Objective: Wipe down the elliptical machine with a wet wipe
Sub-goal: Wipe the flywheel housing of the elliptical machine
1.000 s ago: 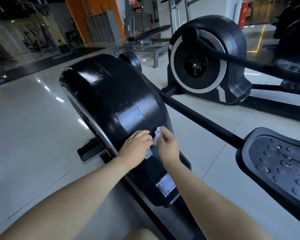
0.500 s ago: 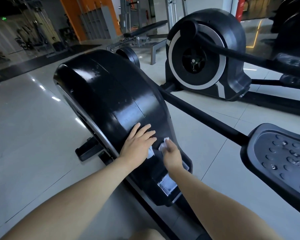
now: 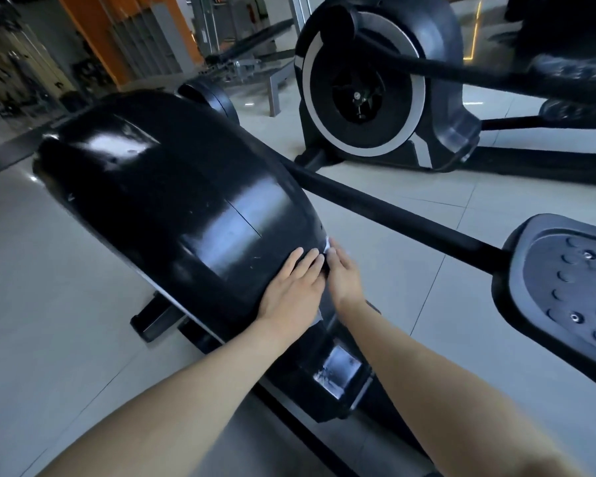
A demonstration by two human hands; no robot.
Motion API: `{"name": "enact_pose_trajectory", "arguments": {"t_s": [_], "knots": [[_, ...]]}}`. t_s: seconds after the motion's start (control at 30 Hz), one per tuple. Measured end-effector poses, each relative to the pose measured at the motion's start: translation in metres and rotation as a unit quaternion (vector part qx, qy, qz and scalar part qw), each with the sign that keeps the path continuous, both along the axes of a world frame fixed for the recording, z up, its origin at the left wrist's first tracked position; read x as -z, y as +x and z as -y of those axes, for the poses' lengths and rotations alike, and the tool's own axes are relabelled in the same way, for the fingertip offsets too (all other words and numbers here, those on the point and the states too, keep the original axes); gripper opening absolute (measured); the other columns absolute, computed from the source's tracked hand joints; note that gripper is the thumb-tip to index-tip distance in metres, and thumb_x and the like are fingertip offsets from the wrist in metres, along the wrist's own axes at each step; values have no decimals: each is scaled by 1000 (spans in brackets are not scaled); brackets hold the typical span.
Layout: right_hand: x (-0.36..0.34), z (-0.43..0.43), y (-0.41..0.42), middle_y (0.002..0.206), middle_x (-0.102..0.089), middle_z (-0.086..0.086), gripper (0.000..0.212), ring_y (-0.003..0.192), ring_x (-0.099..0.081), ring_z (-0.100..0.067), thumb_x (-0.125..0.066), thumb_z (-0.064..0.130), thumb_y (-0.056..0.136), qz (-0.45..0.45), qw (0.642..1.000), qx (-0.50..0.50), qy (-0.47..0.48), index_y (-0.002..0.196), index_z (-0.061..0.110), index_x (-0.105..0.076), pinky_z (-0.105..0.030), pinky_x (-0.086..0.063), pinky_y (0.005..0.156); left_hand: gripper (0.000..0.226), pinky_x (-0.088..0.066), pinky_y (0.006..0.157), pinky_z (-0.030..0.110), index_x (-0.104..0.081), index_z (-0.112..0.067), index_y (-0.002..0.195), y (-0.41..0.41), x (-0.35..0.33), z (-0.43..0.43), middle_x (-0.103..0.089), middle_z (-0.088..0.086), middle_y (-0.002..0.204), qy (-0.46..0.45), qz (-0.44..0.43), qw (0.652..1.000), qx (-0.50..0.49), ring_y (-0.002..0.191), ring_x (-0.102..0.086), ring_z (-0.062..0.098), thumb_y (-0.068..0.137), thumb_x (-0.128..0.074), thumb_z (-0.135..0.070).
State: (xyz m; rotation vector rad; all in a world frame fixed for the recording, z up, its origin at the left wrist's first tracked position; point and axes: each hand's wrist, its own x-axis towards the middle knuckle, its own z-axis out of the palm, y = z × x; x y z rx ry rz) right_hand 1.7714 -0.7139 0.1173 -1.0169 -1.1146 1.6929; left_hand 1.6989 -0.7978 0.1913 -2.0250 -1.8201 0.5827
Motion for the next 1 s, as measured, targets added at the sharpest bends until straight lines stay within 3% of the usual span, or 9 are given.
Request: {"name": "enact_pose_trajectory", "arguments": {"t_s": [0.1,0.23,0.33,0.43,0.53,0.63,0.8,0.9,1.0], "knots": [[49,10,10,149,-54,4,40,133,-53,-15,-46,31,107,3,994,19,-108,147,29,-52,-37,-40,116,64,15,124,43,-17,-4,160,4,19,-9,-5,12,171,-25,-15,999,16,158,3,25,106,-39,-32],[63,11,26,126,-66,-1,29,101,-64,-16,-45,23,109,12,983,3,-182,133,18,-61,-12,-50,65,63,12,125,43,-20,-2,158,8,48,-13,-8,16,170,-52,-1,999,18,158,1,28,107,-38,-33],[52,-6,22,111,-77,0,33,110,-70,-23,-44,7,105,6,995,4,-100,114,20,-73,-23,-56,85,58,13,124,42,-30,-5,156,13,63,-14,-14,15,169,-55,6,998,21,158,1,28,106,-40,-32],[42,-18,9,122,-73,-1,42,119,-67,-19,-38,6,102,-17,999,-16,-47,122,20,-73,-33,-50,106,51,13,124,40,-38,-8,153,16,71,-17,-24,14,166,-48,-1,998,28,157,0,28,105,-37,-25],[63,-22,12,118,-73,3,39,103,-68,-7,-36,6,107,7,996,-16,-87,127,21,-67,-13,-51,90,49,12,124,40,-40,-6,151,13,86,-20,-22,16,166,-45,18,998,31,157,-3,28,106,-34,-21],[99,-6,29,120,-66,1,37,93,-62,-4,-41,5,108,128,986,-21,-104,137,20,-57,0,-45,66,51,12,124,39,-31,-1,155,11,105,-20,-17,18,168,-41,39,998,40,157,-4,28,107,-29,-20],[131,6,46,136,-62,-6,35,105,-59,-16,-38,11,108,209,967,13,-143,136,17,-58,-15,-38,87,50,10,125,37,-32,1,154,14,123,-16,-18,17,168,-72,64,994,44,158,-4,27,106,-27,-12],[129,22,56,133,-64,-9,36,109,-62,-24,-37,11,107,301,945,20,-123,137,14,-57,-28,-44,95,39,-3,123,33,-61,-3,135,12,126,-6,-49,14,152,-60,154,985,57,150,-32,25,99,-49,-10],[132,35,66,117,-71,-12,31,106,-67,-30,-44,13,103,401,909,-13,-115,127,12,-64,-35,-52,94,25,-31,108,33,-78,-8,97,8,120,4,-74,6,108,-60,247,965,62,114,-66,26,72,-78,-8]]}}
